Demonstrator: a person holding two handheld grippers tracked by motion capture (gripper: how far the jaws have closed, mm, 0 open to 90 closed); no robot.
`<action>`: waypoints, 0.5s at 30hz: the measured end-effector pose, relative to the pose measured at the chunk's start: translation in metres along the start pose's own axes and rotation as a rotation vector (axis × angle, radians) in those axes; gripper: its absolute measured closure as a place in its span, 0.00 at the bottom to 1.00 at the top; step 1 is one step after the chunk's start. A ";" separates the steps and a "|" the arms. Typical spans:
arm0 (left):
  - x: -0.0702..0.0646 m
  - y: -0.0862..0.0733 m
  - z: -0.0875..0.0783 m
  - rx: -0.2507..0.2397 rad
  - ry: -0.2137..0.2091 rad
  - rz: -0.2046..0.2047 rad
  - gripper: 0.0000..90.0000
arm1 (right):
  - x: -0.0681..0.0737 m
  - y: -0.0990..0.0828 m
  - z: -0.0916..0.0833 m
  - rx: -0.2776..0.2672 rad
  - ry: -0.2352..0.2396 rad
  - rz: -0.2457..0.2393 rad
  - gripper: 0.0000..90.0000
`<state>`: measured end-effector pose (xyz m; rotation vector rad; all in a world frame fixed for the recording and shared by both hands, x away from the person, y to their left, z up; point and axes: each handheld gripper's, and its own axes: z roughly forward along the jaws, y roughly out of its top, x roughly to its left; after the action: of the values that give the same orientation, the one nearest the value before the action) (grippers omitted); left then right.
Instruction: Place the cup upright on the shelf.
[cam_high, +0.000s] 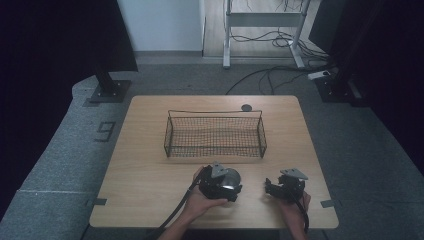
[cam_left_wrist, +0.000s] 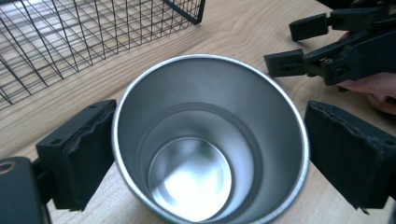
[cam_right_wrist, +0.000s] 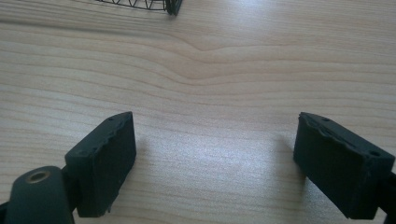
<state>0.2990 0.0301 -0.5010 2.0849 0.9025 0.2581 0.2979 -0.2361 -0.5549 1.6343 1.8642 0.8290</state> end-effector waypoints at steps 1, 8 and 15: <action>0.000 0.000 0.002 0.002 0.002 0.000 0.07 | 0.000 0.000 0.000 0.000 0.000 0.000 0.14; -0.002 -0.005 0.007 -0.002 0.021 0.010 0.15 | 0.000 0.000 0.000 -0.001 0.000 0.000 0.14; 0.000 -0.006 0.004 -0.009 0.020 0.008 0.16 | 0.000 0.000 0.000 -0.001 0.000 0.000 0.14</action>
<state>0.2976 0.0303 -0.5079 2.0810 0.9040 0.2873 0.2980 -0.2361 -0.5550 1.6338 1.8639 0.8293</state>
